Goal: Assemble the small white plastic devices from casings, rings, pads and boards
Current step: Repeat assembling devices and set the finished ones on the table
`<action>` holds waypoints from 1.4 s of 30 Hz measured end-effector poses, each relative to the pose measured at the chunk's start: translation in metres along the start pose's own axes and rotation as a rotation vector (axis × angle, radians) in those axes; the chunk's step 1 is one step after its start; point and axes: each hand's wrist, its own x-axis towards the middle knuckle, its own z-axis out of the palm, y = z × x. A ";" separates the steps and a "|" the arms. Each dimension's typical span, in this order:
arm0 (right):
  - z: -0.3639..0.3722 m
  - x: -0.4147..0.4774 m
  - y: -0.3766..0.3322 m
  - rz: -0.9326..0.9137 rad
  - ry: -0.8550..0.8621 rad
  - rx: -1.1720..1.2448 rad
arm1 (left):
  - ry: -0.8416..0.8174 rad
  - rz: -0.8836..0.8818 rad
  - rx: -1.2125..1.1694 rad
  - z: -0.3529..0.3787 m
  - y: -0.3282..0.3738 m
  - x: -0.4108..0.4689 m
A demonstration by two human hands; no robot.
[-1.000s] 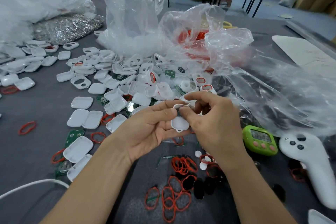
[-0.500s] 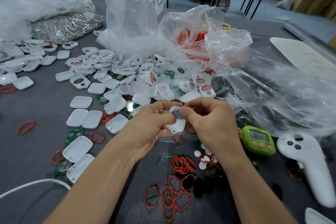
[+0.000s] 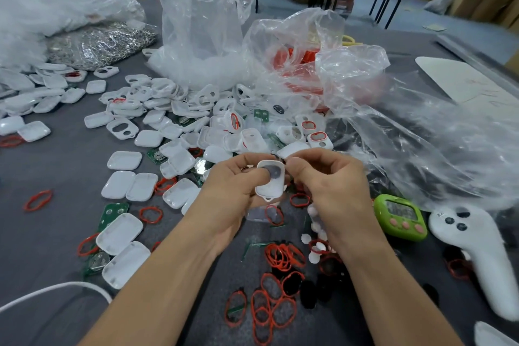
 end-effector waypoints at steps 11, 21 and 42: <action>-0.028 0.017 0.004 -0.126 0.361 -0.390 | -0.066 -0.107 -0.371 -0.009 0.017 0.002; -0.047 0.017 -0.004 -0.144 0.289 -0.765 | -0.035 -0.049 -0.253 -0.016 0.019 0.005; -0.052 0.018 0.002 -0.080 0.056 -0.337 | -0.106 -0.126 -0.402 -0.022 0.031 -0.004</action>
